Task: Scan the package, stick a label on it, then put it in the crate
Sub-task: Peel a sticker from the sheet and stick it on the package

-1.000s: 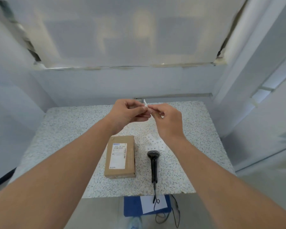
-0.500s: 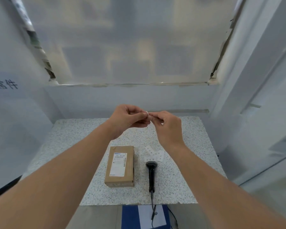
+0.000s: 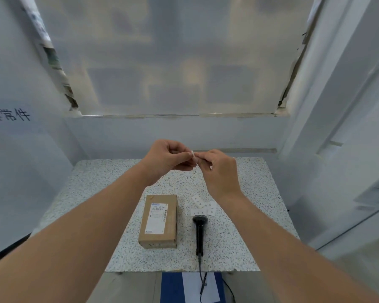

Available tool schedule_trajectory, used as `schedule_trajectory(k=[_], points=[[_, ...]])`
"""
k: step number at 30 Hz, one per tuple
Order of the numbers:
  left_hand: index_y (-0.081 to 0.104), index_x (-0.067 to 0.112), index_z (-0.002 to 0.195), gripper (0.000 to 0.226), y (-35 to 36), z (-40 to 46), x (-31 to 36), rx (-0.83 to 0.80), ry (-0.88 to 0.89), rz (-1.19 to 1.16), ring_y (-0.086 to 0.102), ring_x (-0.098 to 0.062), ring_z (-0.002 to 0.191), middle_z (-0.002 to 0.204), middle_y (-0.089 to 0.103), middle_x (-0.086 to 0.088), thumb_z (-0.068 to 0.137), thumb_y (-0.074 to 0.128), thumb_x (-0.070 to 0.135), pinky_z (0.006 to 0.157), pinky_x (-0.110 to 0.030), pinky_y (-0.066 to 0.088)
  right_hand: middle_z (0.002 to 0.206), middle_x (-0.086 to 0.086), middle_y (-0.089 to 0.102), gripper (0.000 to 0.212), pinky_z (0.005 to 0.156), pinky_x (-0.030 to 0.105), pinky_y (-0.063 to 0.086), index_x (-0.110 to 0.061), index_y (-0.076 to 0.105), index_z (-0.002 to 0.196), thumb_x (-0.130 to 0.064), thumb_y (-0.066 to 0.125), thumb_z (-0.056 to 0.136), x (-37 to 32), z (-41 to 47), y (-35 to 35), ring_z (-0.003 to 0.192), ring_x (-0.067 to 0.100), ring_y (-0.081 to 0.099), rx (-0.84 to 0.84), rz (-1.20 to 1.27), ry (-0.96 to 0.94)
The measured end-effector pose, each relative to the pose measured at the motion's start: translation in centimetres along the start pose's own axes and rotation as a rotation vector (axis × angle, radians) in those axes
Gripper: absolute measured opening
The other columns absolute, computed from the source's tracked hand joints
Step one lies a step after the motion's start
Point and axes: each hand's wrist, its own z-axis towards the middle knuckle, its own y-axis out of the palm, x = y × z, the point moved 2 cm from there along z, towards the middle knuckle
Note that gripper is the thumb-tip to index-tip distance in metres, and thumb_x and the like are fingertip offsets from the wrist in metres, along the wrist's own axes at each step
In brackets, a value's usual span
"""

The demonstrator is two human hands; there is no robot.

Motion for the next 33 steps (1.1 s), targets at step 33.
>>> schedule_trajectory(k=[33], points=[[0.08, 0.006, 0.093, 0.006, -2.0, -0.6, -4.4, -0.056, -0.003, 0.446, 0.078, -0.026, 0.082, 0.082, 0.08, -0.009, 0.092, 0.075, 0.009, 0.084, -0.039, 0.064, 0.082, -0.006, 0.07, 0.017, 0.066, 0.023, 0.047, -0.019, 0.08, 0.092, -0.028, 0.068, 0.098, 2.3, -3.2, 4.1, 0.068, 0.001, 0.056, -0.172, -0.107, 0.154]])
